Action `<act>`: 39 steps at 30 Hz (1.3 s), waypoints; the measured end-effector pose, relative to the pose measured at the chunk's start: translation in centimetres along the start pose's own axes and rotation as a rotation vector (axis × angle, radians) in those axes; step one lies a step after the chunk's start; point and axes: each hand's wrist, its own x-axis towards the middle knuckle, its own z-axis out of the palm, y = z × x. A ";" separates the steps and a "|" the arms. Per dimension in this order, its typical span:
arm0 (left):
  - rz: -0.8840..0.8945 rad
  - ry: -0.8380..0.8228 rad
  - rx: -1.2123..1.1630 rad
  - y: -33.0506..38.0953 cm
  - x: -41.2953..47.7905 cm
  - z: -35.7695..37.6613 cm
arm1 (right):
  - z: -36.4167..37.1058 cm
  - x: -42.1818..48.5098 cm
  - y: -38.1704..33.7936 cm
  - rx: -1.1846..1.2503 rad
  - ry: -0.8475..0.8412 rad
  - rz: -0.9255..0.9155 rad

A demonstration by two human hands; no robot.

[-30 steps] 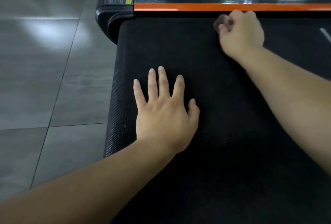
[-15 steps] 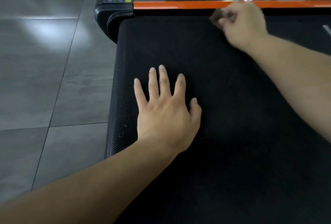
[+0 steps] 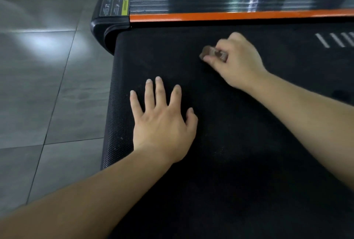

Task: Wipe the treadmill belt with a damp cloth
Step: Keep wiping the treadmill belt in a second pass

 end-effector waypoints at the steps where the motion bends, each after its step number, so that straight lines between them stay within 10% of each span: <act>1: 0.000 -0.001 0.000 0.0 0.0 0.0 | -0.5 -0.6 0.4 -0.024 -0.003 -0.025; 5: -0.004 0.009 0.003 0.1 0.0 0.0 | -2.3 -0.9 3.4 -0.060 0.129 0.299; 9: -0.007 -0.004 0.020 0.2 -0.1 0.0 | -1.7 -7.1 -0.2 -0.002 -0.045 -0.104; 14: 0.012 0.026 0.017 0.2 0.0 0.0 | -4.0 -7.7 3.5 -0.109 0.115 0.243; 19: 0.112 0.029 0.009 0.2 -0.2 0.1 | -3.7 -15.1 -0.9 0.025 -0.084 -0.169; 23: 0.127 -0.003 0.010 0.3 -0.3 -0.2 | -5.3 -14.4 2.8 -0.043 0.098 0.220; 28: 0.108 -0.033 0.021 0.4 -0.2 -0.2 | -5.7 -21.9 -1.5 0.069 -0.131 -0.229; 32: 0.013 -0.088 -0.017 2.7 -0.2 -0.7 | -7.2 -20.0 3.2 -0.004 0.045 0.195; 37: 0.055 -0.102 -0.027 6.8 -2.5 0.6 | -7.2 -24.9 -0.3 0.098 -0.173 -0.255; 39: 0.060 -0.062 0.013 7.0 -3.0 1.1 | -8.2 -22.7 2.9 -0.019 -0.088 -0.117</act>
